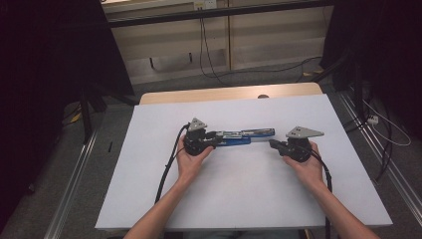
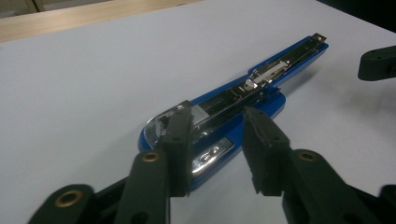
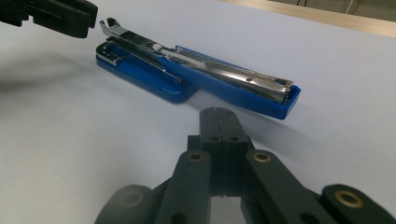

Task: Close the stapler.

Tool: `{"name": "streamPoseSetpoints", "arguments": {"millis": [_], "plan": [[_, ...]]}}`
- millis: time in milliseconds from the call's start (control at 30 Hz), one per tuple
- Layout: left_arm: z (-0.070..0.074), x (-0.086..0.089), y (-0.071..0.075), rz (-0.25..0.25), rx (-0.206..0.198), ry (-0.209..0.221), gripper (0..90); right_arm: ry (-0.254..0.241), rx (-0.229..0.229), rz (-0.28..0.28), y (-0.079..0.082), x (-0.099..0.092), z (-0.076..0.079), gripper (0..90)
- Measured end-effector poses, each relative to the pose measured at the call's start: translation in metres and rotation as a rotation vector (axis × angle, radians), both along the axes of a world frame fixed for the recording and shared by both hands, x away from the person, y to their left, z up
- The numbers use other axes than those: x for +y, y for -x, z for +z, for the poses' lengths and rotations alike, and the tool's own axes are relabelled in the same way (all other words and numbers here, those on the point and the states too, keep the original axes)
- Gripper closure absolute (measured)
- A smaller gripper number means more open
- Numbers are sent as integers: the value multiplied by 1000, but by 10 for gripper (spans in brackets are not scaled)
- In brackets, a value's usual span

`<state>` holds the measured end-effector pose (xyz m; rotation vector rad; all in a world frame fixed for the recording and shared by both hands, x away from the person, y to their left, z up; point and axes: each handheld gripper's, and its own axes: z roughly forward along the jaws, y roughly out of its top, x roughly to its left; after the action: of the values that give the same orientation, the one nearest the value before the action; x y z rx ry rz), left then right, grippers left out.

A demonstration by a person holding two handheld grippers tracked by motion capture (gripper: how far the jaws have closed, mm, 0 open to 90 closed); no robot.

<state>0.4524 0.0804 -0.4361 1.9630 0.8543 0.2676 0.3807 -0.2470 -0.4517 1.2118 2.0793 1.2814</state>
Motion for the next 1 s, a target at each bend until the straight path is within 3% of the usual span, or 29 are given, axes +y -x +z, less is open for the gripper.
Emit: {"name": "streamPoseSetpoints", "arguments": {"millis": [133, 300, 400, 500, 600, 767, 1000], "plan": [[-4, -3, -2, -24, -10, -37, 778, 6, 7, -7, -1, -1, -1, 900], [-6, -4, -5, -28, -9, -52, 900, 27, 6, 11, -1, 2, 0, 900], [-9, -7, -6, -43, 6, -81, 900, 23, -1, 9, -2, 2, 3, 900], [-13, -7, -8, -43, -6, -116, 900, 27, 6, 1, -6, 2, 2, 900], [-13, -6, -10, -27, 0, -109, 900, 32, 16, -2, -10, 2, 0, 900], [-14, -5, -12, -42, 18, -96, 900, 37, 31, -3, -12, 3, 3, 900], [-14, -8, -11, -39, 14, -92, 900, 60, 48, 2, -18, 8, 5, 900]]}}
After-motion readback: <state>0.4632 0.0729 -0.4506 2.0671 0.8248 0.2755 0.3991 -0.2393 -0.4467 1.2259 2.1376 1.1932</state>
